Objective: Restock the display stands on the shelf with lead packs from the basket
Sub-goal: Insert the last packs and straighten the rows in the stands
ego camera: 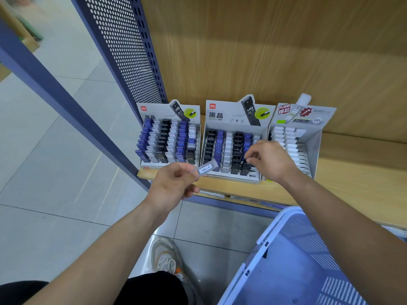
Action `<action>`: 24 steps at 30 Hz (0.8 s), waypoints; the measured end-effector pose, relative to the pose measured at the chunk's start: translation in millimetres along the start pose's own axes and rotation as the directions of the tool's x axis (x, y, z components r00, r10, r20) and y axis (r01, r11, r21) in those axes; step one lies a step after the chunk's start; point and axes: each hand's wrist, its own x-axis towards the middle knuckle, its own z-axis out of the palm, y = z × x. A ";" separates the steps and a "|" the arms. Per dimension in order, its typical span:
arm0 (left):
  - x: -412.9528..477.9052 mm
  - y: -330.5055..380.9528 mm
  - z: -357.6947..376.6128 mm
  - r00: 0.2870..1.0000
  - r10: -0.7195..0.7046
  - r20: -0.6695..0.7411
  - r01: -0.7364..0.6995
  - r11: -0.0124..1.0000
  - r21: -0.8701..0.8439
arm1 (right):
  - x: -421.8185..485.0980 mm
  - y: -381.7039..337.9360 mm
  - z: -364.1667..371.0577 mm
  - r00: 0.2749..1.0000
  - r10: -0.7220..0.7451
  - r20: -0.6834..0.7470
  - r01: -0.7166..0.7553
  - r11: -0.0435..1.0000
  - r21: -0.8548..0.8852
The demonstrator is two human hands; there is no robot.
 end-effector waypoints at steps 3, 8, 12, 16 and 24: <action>0.0 -0.1 -0.2 1.000 -0.004 -0.005 0.004 1.000 0.012 | 2.6 -1.2 0.3 1.000 -0.003 0.028 0.003 1.000 -0.015; 0.3 0.0 -0.1 1.000 0.002 -0.025 0.000 0.997 0.076 | 1.6 -0.6 3.4 0.998 -0.002 0.068 0.005 0.999 -0.049; -0.6 1.3 1.5 1.000 0.014 -0.017 -0.013 0.997 0.077 | -2.0 -4.4 1.0 0.999 0.006 0.046 -0.005 1.000 -0.021; -2.7 4.2 6.2 1.000 0.022 0.019 -0.024 0.998 0.067 | -27.6 -34.6 -7.9 0.997 -0.037 -0.060 0.052 0.964 0.262; -11.0 5.1 12.6 0.996 -0.013 0.093 0.008 0.998 0.055 | -72.8 -85.7 11.7 0.982 -0.186 -0.028 0.174 0.840 0.515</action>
